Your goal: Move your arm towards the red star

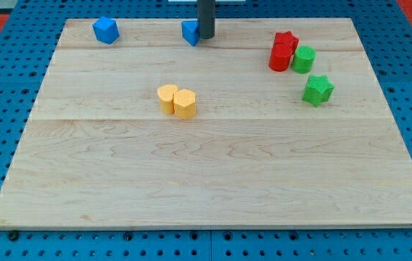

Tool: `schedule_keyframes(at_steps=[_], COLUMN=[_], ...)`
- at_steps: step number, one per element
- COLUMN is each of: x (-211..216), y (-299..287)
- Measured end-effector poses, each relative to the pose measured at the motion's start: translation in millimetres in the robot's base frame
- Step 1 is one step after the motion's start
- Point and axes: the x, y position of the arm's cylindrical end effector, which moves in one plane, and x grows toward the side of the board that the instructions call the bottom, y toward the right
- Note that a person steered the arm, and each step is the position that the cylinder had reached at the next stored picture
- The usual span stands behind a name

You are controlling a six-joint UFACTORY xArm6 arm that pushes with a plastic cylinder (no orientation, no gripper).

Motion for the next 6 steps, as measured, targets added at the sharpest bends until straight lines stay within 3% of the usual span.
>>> schedule_keyframes(at_steps=[4,6], x=[0.0,-16.1], y=[1.0,100.2])
